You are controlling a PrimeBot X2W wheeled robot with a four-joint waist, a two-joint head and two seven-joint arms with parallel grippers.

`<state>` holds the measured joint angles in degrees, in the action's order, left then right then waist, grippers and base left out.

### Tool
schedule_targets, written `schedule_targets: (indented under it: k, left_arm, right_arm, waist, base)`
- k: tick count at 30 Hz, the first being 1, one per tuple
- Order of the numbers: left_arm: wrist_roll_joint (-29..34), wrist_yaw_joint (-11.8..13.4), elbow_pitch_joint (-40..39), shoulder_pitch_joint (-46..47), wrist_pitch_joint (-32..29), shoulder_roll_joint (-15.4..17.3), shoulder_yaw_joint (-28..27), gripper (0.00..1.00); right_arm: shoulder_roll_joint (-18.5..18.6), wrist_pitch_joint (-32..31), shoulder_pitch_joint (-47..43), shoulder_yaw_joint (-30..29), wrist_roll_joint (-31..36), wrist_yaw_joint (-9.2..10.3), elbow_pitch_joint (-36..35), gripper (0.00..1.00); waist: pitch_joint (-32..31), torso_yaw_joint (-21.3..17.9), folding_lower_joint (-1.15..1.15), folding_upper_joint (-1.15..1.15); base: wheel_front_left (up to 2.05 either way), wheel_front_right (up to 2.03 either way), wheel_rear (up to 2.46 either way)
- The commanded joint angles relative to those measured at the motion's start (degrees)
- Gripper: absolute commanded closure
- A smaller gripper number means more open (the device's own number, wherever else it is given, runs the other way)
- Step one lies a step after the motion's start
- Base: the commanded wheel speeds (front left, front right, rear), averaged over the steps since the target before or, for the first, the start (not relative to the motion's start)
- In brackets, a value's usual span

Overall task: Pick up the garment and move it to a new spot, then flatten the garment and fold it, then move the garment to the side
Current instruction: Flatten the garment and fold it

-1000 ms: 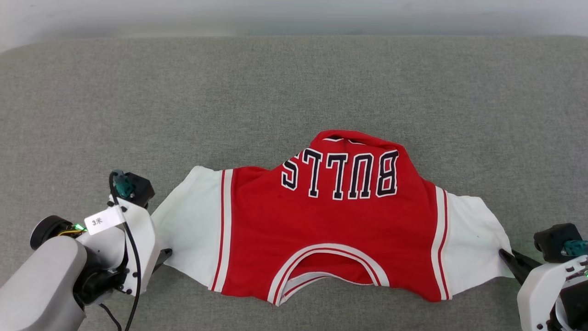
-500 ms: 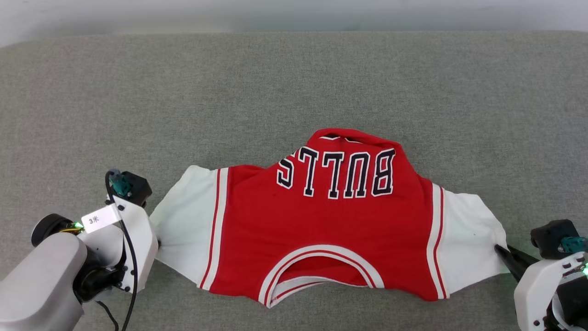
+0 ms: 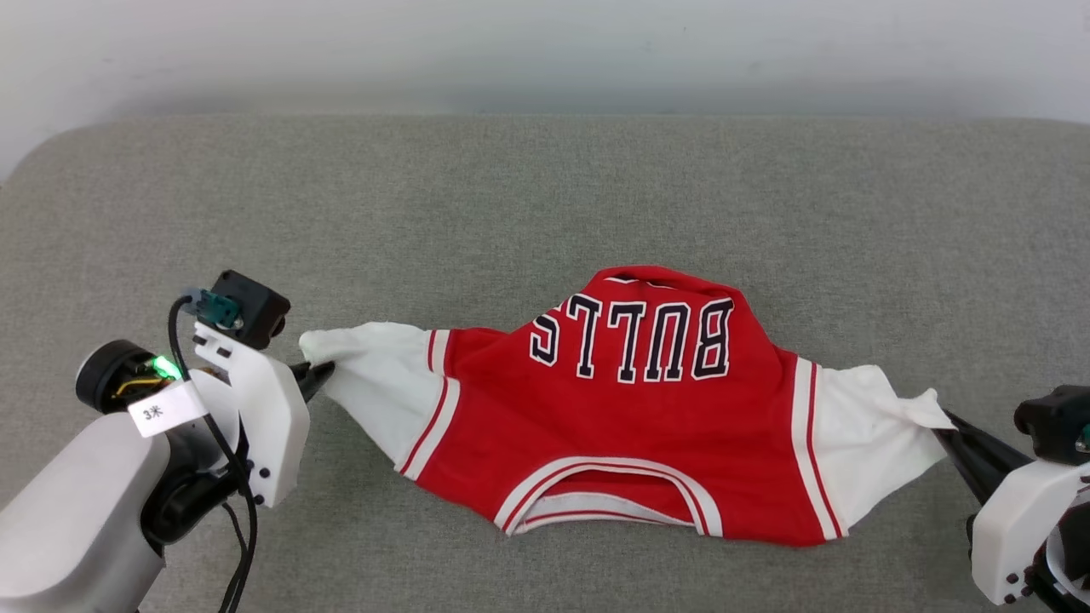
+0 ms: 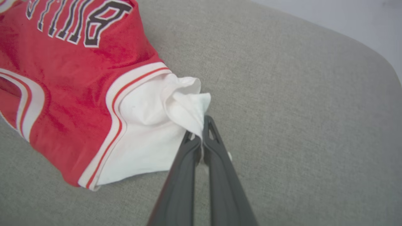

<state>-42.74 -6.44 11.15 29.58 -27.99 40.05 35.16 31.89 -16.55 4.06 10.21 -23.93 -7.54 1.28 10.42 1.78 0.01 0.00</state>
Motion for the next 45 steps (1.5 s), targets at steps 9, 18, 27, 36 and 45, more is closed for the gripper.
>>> schedule_targets:
  k: [9,18,27,36,45]
  left_arm:
    - [0.5,3.1,-11.2,3.2,6.3,0.7,-5.3,1.00]
    - [0.5,3.8,-17.9,11.0,10.2,-2.1,-8.9,1.00]
    - [1.8,3.0,-15.3,22.9,11.1,-6.3,-9.0,1.00]
    - [4.8,2.1,-8.0,39.9,12.9,-9.6,-10.5,1.00]
    - [7.8,0.9,3.6,57.6,15.0,-11.5,-11.0,1.00]
  right_arm:
    - [0.4,-0.2,2.3,-4.8,-1.8,0.10,-9.2,1.00]
    - [2.3,-2.6,10.1,-8.8,-3.8,0.10,-16.5,1.00]
    - [4.4,-4.9,22.8,-8.9,-6.2,0.10,-16.7,1.00]
    - [7.8,-6.2,43.1,-4.6,-6.9,0.09,-10.2,1.00]
    - [6.6,-4.3,66.6,1.4,-6.2,0.10,1.0,1.00]
  waist:
    - [-2.7,1.1,-0.01,0.00]
    - [-2.1,1.0,-0.01,0.00]
    - [2.1,0.8,-0.01,0.00]
    - [12.0,0.2,-0.01,0.00]
    - [19.9,-0.9,-0.01,0.00]
  base:
    - [0.00,0.00,0.00]
    - [0.00,0.00,0.00]
    - [0.00,0.00,0.00]
    - [0.00,0.00,0.00]
    - [0.00,0.00,0.00]
